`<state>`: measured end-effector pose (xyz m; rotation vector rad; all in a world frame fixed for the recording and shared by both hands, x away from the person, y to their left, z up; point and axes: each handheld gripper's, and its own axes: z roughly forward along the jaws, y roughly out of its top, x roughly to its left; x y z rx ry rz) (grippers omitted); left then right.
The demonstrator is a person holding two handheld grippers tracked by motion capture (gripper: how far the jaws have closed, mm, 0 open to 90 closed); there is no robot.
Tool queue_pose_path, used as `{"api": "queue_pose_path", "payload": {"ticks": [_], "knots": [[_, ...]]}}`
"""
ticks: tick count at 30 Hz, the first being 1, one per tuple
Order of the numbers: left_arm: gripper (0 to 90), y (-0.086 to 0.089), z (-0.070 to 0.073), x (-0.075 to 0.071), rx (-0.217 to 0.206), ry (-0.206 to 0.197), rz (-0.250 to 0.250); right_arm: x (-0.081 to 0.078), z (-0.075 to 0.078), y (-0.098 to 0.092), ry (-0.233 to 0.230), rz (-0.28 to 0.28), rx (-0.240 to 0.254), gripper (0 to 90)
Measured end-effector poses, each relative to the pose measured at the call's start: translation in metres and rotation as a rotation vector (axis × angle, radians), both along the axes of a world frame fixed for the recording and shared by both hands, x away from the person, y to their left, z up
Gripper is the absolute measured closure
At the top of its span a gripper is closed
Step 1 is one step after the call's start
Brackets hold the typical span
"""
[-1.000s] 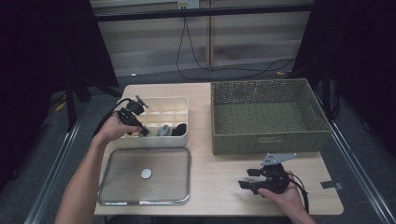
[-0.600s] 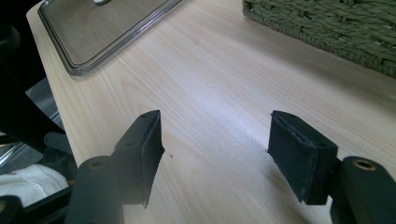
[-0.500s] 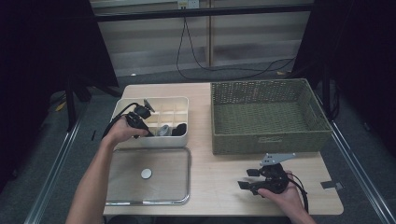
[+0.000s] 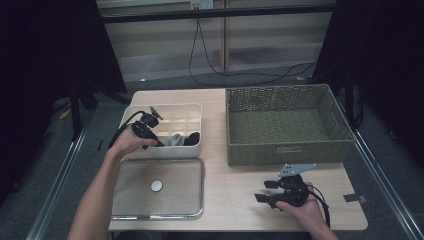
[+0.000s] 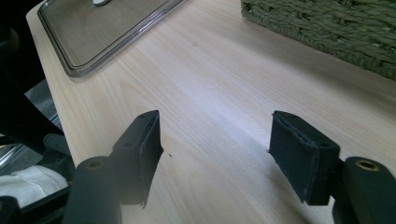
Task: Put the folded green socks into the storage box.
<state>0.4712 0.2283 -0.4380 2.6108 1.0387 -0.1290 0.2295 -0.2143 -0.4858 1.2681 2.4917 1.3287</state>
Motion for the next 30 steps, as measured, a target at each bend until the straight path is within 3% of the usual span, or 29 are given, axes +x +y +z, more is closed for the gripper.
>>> {"api": "queue_pose_path", "payload": {"ticks": [2, 9, 13, 15, 17, 18, 22, 27, 30], "knots": [[53.1, 0.001, 0.005, -0.003, 0.008, -0.026, -0.002, 0.001, -0.001, 0.000, 0.000, 0.002, 0.001, 34.0], [41.4, 0.010, 0.017, -0.002, -0.025, -0.052, 0.034, 0.003, -0.002, 0.002, 0.006, 0.005, 0.002, 34.0], [34.0, 0.017, 0.019, -0.006, -0.077, -0.093, 0.073, 0.004, -0.002, 0.001, 0.003, 0.002, 0.003, 34.0], [30.7, 0.021, 0.020, -0.007, -0.096, -0.090, 0.085, 0.005, -0.002, 0.001, 0.007, -0.008, 0.010, 34.0], [28.0, 0.024, 0.023, -0.010, -0.095, -0.124, 0.090, 0.007, -0.002, 0.000, 0.006, -0.018, 0.015, 34.0], [26.7, 0.025, 0.025, -0.013, -0.120, -0.129, 0.096, 0.007, -0.001, 0.001, 0.003, -0.019, 0.014, 34.0], [25.1, 0.031, 0.031, -0.026, -0.190, -0.171, 0.096, 0.010, 0.003, 0.002, -0.009, -0.032, 0.027, 34.0], [28.4, 0.039, 0.032, -0.045, -0.233, -0.220, 0.081, 0.013, 0.005, 0.005, -0.016, -0.050, 0.036, 33.0], [31.0, 0.046, 0.032, -0.056, -0.258, -0.263, 0.127, 0.015, 0.006, 0.007, -0.013, -0.053, 0.032, 32.9]]}}
